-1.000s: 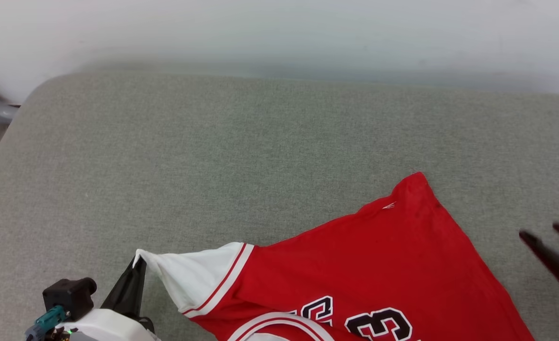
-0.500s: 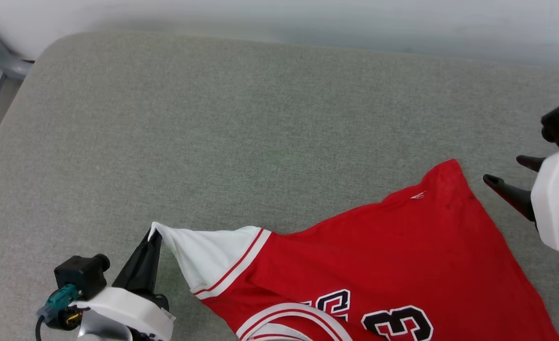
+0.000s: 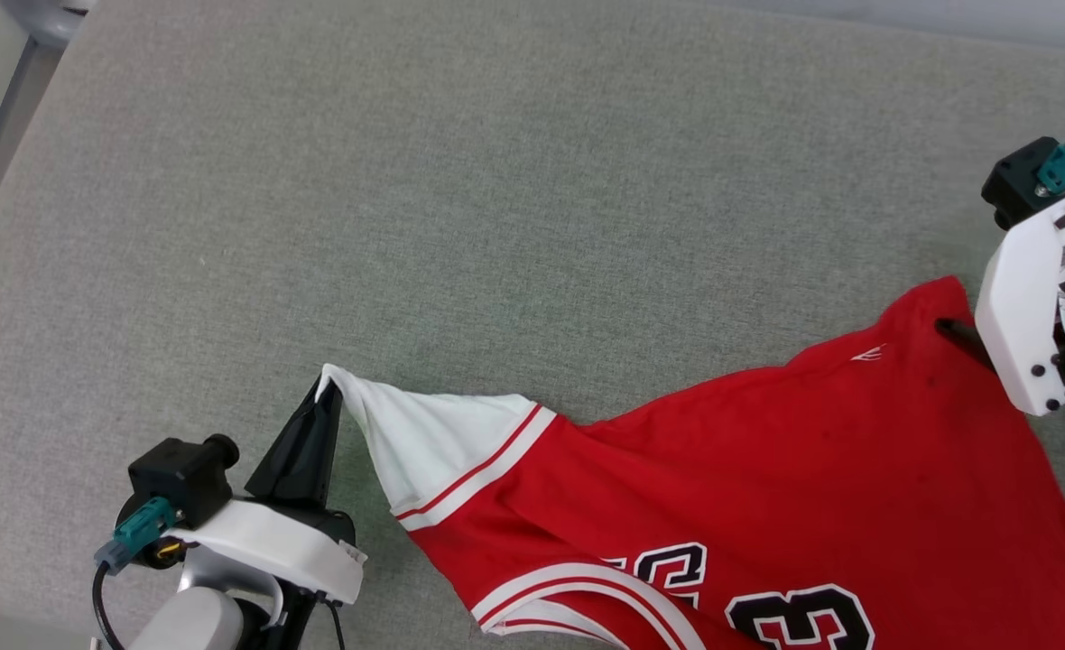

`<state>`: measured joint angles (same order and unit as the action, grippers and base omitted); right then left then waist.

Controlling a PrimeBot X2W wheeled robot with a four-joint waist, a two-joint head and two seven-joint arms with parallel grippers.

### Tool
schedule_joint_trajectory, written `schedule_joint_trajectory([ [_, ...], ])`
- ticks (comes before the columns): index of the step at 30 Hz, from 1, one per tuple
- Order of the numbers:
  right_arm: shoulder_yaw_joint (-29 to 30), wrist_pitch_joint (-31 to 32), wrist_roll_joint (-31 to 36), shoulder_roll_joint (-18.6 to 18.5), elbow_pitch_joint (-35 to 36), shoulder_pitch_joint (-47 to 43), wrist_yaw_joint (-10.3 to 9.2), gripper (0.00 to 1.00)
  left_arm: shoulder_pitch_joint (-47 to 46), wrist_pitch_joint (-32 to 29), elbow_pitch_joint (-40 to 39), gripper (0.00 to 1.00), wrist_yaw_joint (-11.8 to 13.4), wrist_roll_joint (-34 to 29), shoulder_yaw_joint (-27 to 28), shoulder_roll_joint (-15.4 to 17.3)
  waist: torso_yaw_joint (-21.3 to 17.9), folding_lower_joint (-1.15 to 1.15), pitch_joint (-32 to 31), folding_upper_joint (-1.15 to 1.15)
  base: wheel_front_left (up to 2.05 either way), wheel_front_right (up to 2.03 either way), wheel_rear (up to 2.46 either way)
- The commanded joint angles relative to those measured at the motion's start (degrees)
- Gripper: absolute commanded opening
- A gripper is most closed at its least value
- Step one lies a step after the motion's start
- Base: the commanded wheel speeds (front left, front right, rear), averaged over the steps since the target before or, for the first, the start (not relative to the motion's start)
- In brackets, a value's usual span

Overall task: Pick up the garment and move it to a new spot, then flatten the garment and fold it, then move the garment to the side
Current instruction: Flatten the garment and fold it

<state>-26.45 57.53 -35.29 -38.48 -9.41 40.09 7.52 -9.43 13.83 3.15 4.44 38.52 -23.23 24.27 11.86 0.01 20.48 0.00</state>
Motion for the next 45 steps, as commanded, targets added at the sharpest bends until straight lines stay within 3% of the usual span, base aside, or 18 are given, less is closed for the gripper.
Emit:
schedule_joint_trajectory([
  [1,-0.3,-0.4,0.0,0.6,-0.8,1.0,-0.06,1.00,-0.7,0.4,-0.2,0.00,-0.2,-0.3,0.1,-0.3,0.7,-0.01,1.2,0.00,0.00,0.00,0.00],
  [13,-10.5,-1.4,-0.8,0.6,-9.1,0.1,-0.06,1.00,-3.0,1.0,0.6,0.00,-0.9,-1.3,-0.3,-1.9,1.7,-0.01,4.5,0.00,0.00,0.00,0.00],
  [14,-11.4,-1.5,-1.3,0.4,-9.4,0.1,-0.05,0.78,-3.2,1.0,0.7,0.00,-1.0,-1.4,-0.2,-1.9,1.7,-0.01,4.5,0.00,0.00,0.00,0.00],
  [15,-11.9,-2.0,-1.5,0.3,-9.6,0.3,-0.05,0.00,-3.3,1.1,0.7,0.00,-1.0,-1.5,-0.2,-1.9,1.6,-0.01,4.5,0.00,0.00,0.00,0.00],
  [25,-14.7,-11.5,-4.9,0.6,-10.2,4.3,-0.05,0.00,-1.6,0.9,1.3,0.00,-0.5,-1.4,0.5,-1.0,-0.4,-0.01,0.4,0.00,0.00,0.00,0.00],
  [26,-14.7,-15.5,-6.4,0.5,-9.9,4.6,-0.05,0.00,-0.9,0.6,0.5,0.00,-0.1,-1.3,0.8,-0.2,-1.4,-0.01,-1.8,0.00,0.00,0.00,0.00],
  [30,-14.4,-20.5,-8.0,0.1,-9.5,4.0,-0.06,0.00,0.2,-0.1,-1.1,0.00,0.7,-1.4,1.2,1.1,-2.8,-0.01,-4.4,0.00,0.00,0.00,0.00],
  [40,-11.4,-29.4,-10.5,-1.4,-5.4,0.7,-0.06,0.00,0.0,-1.7,-6.0,0.00,1.9,-2.0,3.0,4.9,-5.6,-0.01,-10.3,0.00,0.00,0.00,0.00],
  [45,-6.9,-31.2,-10.4,-1.6,-0.9,-0.7,-0.06,0.00,-4.1,-4.0,-10.2,0.00,1.1,-2.9,4.4,8.8,-7.2,-0.01,-13.2,0.00,0.00,0.00,0.00],
])
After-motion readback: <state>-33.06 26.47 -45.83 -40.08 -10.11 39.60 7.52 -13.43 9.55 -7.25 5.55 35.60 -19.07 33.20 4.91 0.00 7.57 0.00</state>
